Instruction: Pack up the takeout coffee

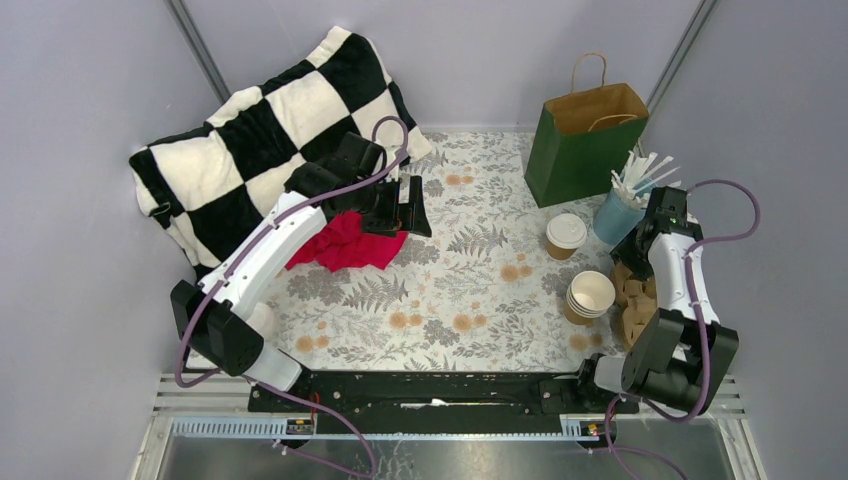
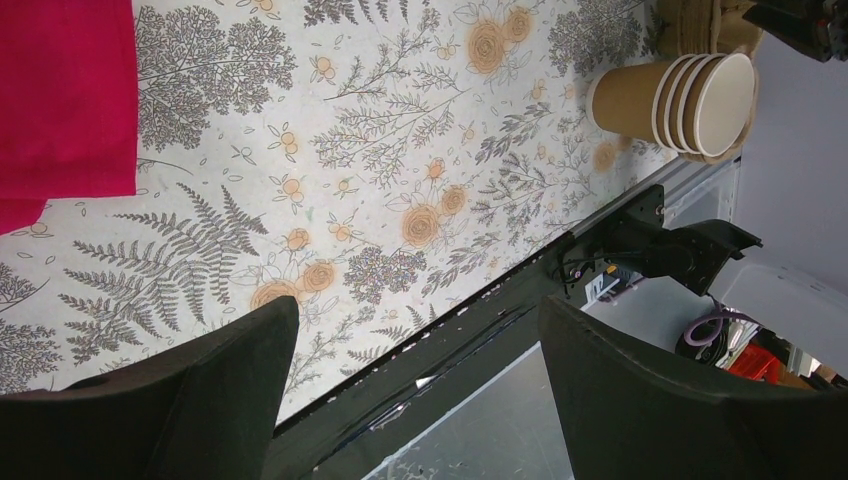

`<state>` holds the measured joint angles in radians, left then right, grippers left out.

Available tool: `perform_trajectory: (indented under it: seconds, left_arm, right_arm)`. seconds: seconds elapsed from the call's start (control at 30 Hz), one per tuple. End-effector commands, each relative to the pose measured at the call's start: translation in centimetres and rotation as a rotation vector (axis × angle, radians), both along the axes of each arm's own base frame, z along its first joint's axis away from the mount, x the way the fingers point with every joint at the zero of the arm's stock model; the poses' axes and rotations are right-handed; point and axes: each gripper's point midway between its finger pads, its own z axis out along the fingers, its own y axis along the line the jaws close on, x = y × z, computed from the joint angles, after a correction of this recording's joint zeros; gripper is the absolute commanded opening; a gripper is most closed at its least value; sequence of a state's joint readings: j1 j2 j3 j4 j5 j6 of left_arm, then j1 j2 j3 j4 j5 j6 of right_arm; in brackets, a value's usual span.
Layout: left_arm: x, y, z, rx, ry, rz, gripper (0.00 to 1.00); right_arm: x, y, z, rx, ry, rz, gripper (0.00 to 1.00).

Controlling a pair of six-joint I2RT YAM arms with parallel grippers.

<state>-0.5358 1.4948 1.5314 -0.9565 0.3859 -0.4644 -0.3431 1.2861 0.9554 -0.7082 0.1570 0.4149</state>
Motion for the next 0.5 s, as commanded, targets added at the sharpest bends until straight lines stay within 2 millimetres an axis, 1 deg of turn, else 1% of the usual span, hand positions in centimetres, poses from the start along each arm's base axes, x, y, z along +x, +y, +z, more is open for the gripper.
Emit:
perform_trajectory:
  seconds: [0.0, 0.07, 0.17, 0.27, 0.3, 0.47]
  left_arm:
    - [0.6, -0.6, 2.0, -0.036, -0.046, -0.012, 0.93]
    - [0.6, -0.6, 2.0, -0.028, -0.048, -0.020, 0.93]
    - [0.8, -0.5, 2.2, -0.021, -0.062, -0.025, 0.93]
    - [0.8, -0.4, 2.3, -0.014, -0.071, -0.030, 0.93]
    - [0.8, -0.4, 2.4, -0.012, -0.075, -0.032, 0.93]
    - [0.8, -0.3, 2.5, -0.007, -0.084, -0.044, 0.94]
  right_arm:
    - [2.9, -0.5, 1.1, 0.011, -0.085, -0.017, 0.46]
    - [3.0, -1.4, 1.4, -0.023, -0.117, -0.119, 0.45]
    - [3.5, -2.4, 1.8, -0.056, -0.190, -0.219, 0.45]
    - [2.4, -3.5, 2.0, -0.110, -0.151, -0.296, 0.47]
    - [2.2, -3.8, 2.0, -0.126, -0.152, -0.303, 0.49]
    - [2.7, -3.8, 1.0, -0.116, -0.150, -0.287, 0.56]
